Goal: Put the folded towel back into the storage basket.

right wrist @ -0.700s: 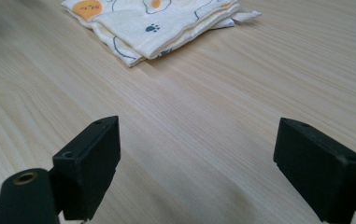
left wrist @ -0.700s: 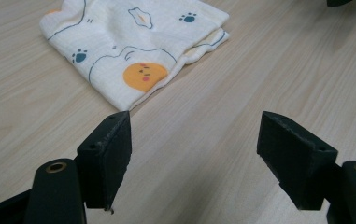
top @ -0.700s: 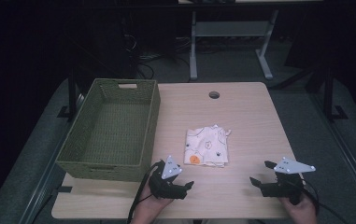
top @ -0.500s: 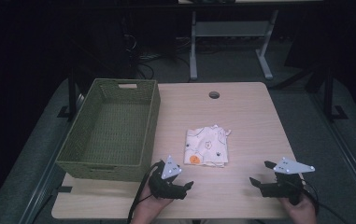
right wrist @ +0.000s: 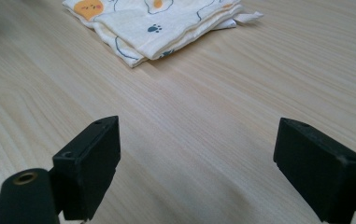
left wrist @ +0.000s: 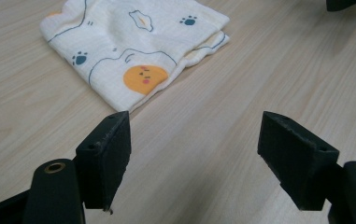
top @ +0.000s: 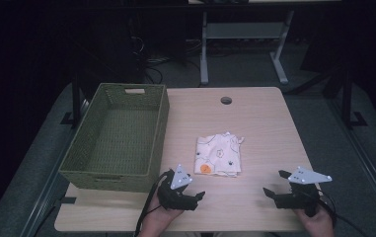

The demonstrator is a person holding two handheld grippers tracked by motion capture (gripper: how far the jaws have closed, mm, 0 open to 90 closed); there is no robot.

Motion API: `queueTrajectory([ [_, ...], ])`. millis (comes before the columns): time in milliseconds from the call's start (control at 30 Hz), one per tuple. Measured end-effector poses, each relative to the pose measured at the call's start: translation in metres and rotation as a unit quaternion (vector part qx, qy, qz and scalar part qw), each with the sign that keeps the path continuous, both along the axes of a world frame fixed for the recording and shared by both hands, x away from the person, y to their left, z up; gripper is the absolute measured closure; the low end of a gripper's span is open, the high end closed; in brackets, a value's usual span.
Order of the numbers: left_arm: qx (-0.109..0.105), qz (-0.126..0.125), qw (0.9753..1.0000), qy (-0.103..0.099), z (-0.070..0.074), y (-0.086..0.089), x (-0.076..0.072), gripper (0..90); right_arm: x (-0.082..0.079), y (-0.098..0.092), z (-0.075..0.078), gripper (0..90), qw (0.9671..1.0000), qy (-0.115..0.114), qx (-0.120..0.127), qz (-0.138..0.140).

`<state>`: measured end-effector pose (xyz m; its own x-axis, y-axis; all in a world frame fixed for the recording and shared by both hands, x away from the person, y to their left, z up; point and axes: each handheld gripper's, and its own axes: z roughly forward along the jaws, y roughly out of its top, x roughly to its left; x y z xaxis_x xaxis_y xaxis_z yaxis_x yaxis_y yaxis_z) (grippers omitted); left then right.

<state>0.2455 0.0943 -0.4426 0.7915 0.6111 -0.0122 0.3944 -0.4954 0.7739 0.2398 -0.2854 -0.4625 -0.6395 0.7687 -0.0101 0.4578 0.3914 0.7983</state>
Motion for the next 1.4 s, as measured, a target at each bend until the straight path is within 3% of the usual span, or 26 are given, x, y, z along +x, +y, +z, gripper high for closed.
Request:
queueTrajectory([
  [533, -0.010, -0.003, 0.9999, -0.006, 0.005, -0.022, 0.017, 25.9, -0.002, -0.001, 0.001, 14.5, 1.0000, -0.005, -0.001, -0.006],
  [1267, 0.026, -0.010, 0.9996, -0.008, 0.006, -0.057, 0.047, 25.9, -0.002, -0.005, 0.002, 14.5, 0.9999, -0.008, 0.010, -0.009],
  [1400, 0.022, -0.007, 0.9997, -0.009, 0.006, -0.061, 0.052, 26.0, -0.002, -0.005, 0.003, 14.5, 0.9999, -0.009, 0.011, -0.009],
])
